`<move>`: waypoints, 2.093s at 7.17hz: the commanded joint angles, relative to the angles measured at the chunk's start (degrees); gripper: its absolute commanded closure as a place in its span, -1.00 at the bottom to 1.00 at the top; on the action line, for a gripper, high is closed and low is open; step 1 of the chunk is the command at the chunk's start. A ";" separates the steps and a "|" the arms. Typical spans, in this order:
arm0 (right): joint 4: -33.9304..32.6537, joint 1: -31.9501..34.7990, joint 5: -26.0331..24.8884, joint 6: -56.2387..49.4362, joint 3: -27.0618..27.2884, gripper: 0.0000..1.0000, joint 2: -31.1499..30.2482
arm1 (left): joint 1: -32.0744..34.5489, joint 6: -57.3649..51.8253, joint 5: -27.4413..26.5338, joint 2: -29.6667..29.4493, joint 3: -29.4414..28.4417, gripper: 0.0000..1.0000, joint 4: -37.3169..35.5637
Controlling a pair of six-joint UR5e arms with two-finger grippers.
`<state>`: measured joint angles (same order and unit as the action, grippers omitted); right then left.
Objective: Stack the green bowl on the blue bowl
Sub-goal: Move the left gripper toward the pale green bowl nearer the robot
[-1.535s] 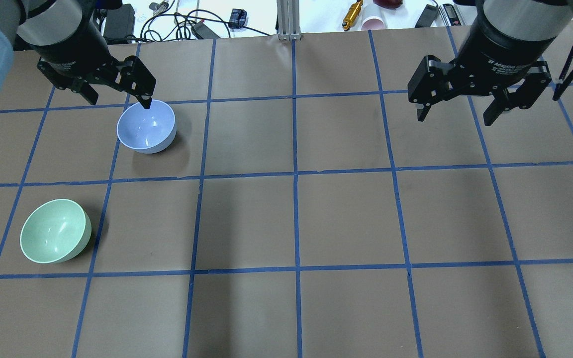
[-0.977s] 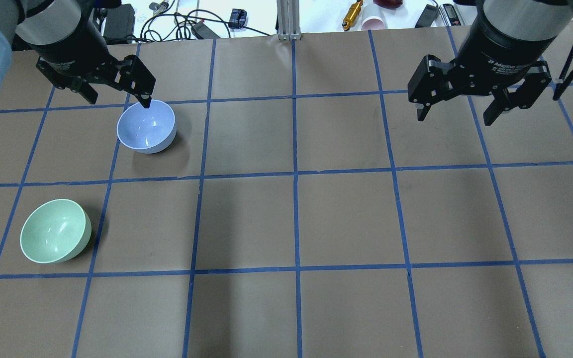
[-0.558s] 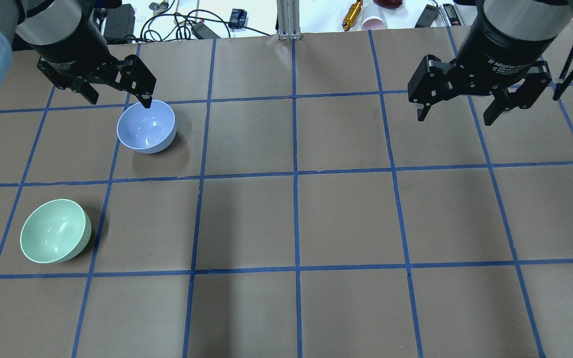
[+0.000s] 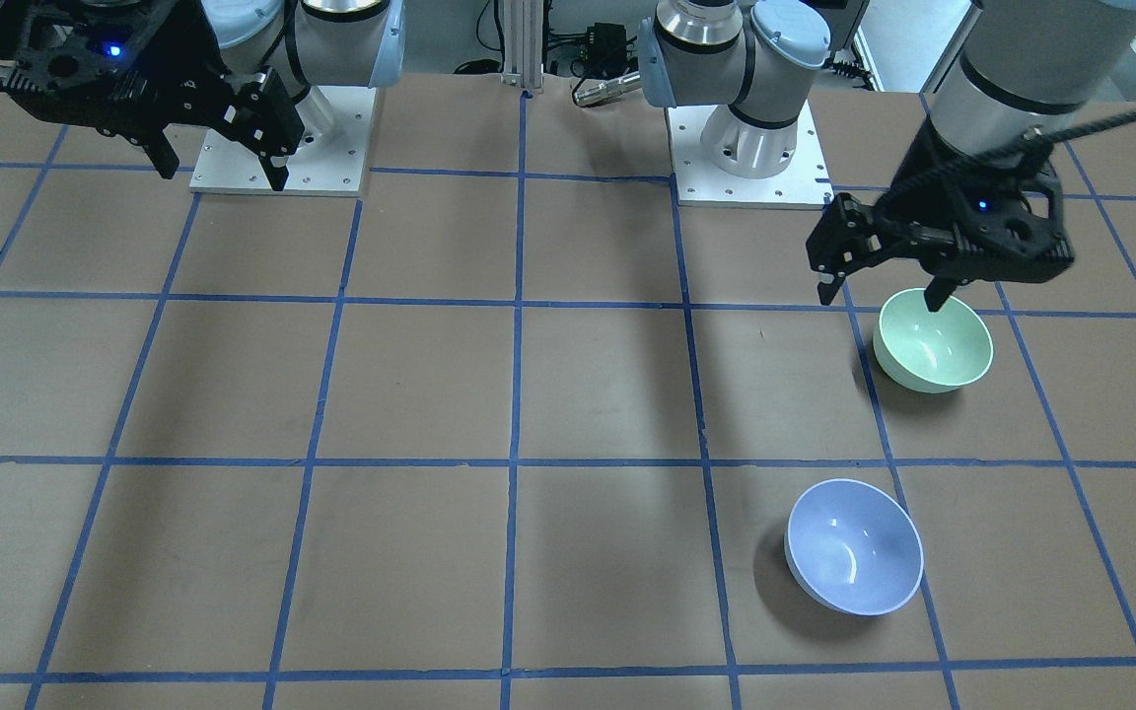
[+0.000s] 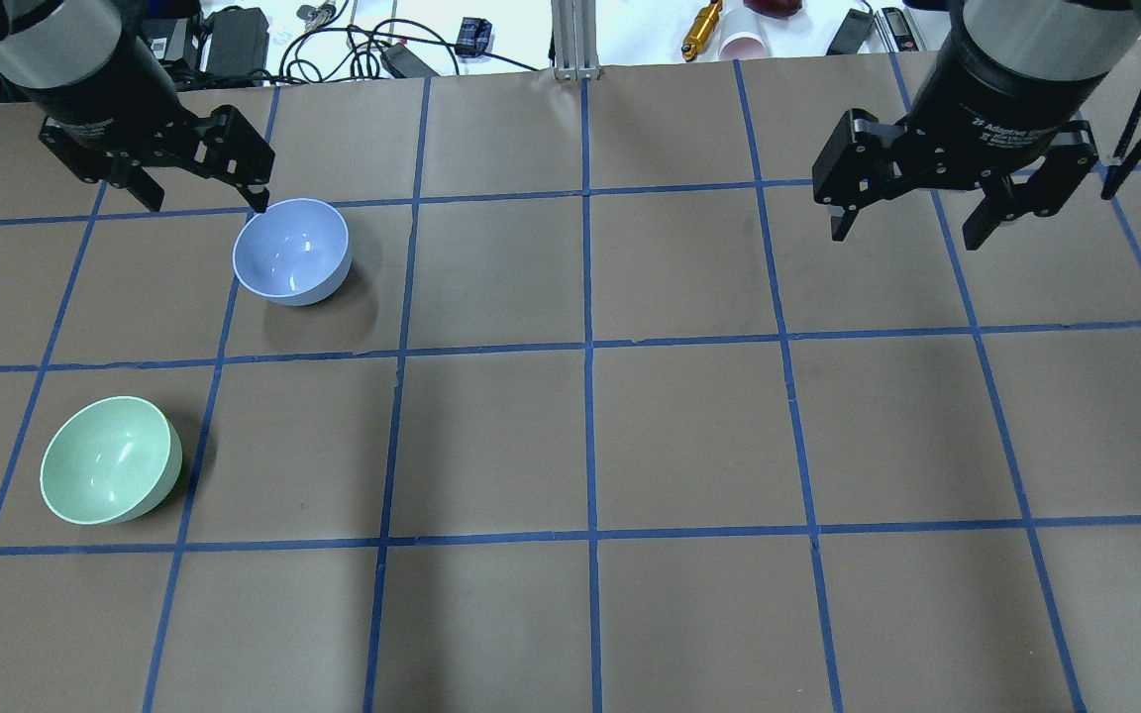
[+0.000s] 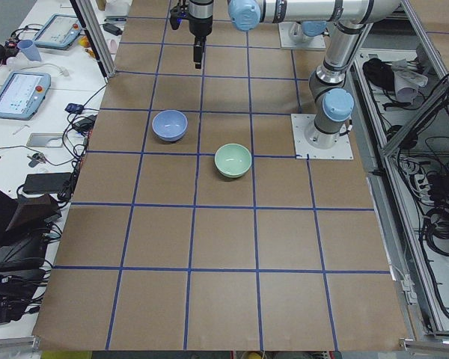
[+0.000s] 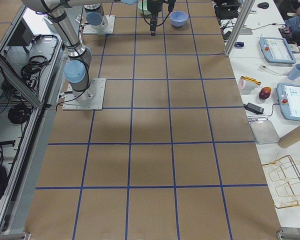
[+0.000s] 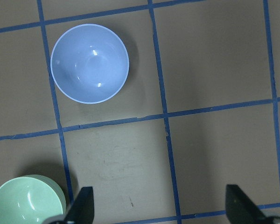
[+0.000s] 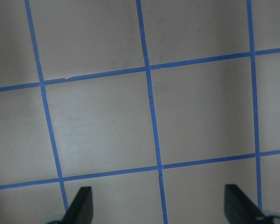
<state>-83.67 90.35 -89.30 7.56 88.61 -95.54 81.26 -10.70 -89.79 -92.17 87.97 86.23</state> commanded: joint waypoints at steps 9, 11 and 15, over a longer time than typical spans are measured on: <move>0.00 0.00 0.00 0.00 -0.01 -1.00 0.00 | -34.29 -34.16 0.32 -2.82 15.53 -1.00 -4.26; 0.00 0.00 0.00 0.00 -0.01 -1.00 0.00 | -37.48 -38.69 0.85 -5.29 20.11 -1.00 -12.11; 0.00 0.00 0.00 0.00 -0.01 -1.00 0.00 | -40.12 -43.80 0.94 -11.17 26.46 -1.00 -25.23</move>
<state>-83.67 90.35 -89.30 7.56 88.59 -95.54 42.02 -53.95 -88.95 -101.87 113.31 62.64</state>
